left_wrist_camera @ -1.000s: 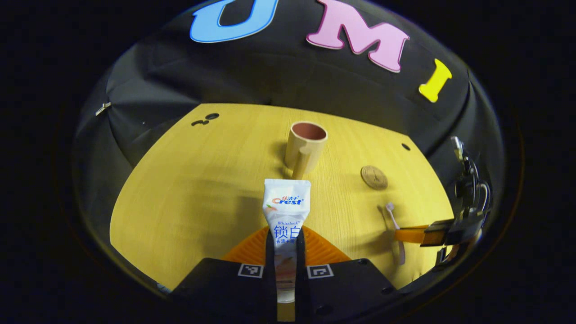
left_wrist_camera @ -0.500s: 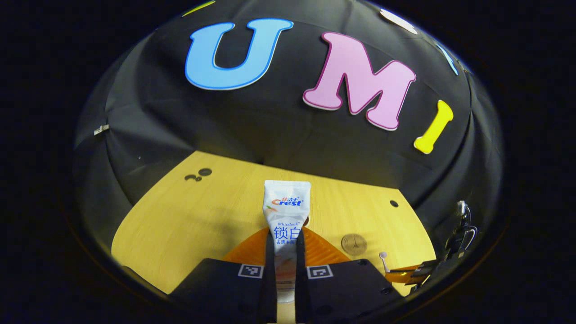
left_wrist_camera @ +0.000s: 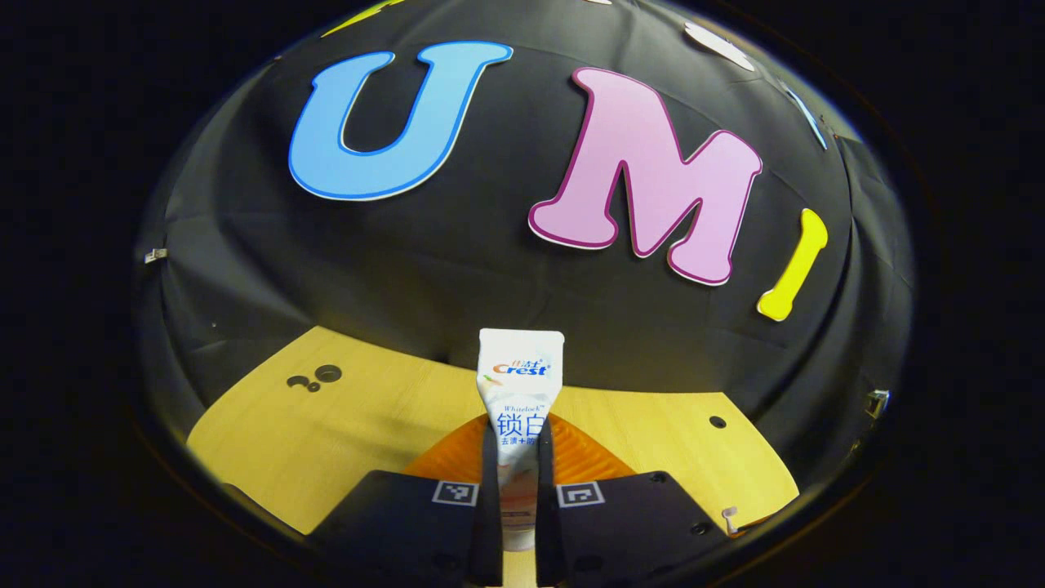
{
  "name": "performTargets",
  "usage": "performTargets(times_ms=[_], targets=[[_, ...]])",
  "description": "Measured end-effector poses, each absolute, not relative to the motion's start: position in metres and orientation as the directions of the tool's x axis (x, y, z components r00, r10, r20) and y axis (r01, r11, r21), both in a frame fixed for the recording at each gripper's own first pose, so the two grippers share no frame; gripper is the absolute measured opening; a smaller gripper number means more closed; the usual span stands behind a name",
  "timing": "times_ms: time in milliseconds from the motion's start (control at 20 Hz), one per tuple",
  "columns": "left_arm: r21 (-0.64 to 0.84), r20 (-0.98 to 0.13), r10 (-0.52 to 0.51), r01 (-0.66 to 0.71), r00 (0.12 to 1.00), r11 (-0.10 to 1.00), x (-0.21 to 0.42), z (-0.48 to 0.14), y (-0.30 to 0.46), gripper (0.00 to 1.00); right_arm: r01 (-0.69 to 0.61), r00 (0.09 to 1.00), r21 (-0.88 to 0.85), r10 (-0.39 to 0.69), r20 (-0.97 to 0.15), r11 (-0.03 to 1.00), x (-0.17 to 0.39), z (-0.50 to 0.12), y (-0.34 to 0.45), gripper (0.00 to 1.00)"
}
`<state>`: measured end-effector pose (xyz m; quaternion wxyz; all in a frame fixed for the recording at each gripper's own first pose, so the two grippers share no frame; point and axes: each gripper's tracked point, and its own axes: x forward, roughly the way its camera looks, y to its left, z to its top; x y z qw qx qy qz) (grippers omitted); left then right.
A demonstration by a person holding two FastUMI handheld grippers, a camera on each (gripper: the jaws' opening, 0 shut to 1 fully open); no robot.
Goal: Put the toothbrush and toothpaste on the desktop into the cup, then pick up the cup and place it on the coaster on the desktop.
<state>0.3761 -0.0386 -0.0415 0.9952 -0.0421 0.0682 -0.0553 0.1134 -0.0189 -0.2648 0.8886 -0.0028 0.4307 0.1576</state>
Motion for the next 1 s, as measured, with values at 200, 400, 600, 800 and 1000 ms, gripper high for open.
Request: performTargets(times_ms=[200,400,600,800,1000], targets=[[-0.126,-0.101,-0.189,0.176,0.977,0.976,0.414,-0.059,-0.041,0.20,-0.270,0.590,0.137,0.276,-0.759,0.953,0.121,-0.268,-0.014,0.07],[-0.153,-0.092,-0.238,0.223,0.967,0.963,0.434,-0.083,-0.041,0.20,-0.265,0.603,0.135,0.273,-0.750,0.955,0.130,-0.274,-0.007,0.07],[-0.090,-0.096,-0.274,0.266,0.957,0.960,0.433,-0.105,-0.045,0.23,-0.283,0.607,0.123,0.277,-0.745,0.951,0.131,-0.279,-0.002,0.07],[-0.039,-0.121,-0.272,0.269,0.955,0.962,0.431,-0.125,-0.041,0.27,-0.292,0.610,0.109,0.273,-0.744,0.950,0.131,-0.286,0.000,0.07],[0.010,-0.124,-0.248,0.251,0.961,0.968,0.417,-0.130,-0.036,0.61,-0.300,0.634,0.131,0.300,-0.712,0.945,0.143,-0.284,0.014,0.08]])
